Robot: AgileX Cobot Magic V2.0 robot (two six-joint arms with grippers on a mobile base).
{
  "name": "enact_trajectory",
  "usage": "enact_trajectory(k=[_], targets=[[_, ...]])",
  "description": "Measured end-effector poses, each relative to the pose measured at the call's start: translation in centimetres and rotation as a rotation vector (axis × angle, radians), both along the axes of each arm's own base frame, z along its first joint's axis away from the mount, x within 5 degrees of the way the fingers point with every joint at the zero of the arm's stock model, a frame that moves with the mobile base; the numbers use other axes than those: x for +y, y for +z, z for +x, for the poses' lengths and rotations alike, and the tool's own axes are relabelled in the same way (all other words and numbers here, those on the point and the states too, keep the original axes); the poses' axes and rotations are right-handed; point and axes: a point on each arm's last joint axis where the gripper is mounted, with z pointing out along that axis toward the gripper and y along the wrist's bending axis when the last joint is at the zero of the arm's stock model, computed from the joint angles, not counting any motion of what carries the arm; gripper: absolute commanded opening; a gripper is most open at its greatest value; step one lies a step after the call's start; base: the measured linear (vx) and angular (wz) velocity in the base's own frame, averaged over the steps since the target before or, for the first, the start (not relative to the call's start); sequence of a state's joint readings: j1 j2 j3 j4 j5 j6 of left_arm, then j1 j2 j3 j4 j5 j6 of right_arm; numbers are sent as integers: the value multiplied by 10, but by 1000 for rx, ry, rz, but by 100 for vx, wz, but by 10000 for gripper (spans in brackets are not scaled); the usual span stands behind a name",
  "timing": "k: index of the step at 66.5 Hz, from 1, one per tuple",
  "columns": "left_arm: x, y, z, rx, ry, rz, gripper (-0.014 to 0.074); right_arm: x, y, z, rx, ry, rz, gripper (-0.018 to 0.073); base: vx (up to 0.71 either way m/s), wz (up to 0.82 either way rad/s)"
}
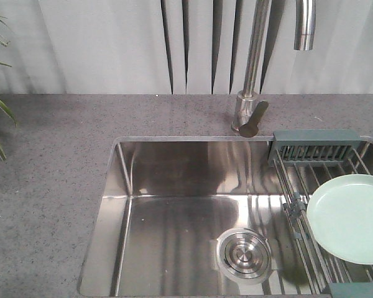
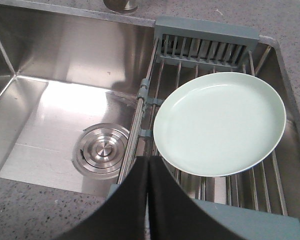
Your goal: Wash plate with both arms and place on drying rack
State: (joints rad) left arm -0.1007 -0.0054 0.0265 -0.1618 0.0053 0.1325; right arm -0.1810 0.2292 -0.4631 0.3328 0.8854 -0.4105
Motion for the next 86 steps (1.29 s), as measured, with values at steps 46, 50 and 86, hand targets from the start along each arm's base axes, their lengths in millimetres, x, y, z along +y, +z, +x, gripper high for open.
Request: enact_trajectory(k=[46, 50, 86], targets=[[5, -3, 0, 32, 80, -54, -6, 0, -1, 0, 5, 1, 2, -9, 0, 0], [5, -3, 0, 32, 80, -54, -6, 0, -1, 0, 5, 1, 2, -9, 0, 0], [5, -3, 0, 32, 80, -54, -6, 1, -1, -1, 5, 39, -4, -9, 0, 0]])
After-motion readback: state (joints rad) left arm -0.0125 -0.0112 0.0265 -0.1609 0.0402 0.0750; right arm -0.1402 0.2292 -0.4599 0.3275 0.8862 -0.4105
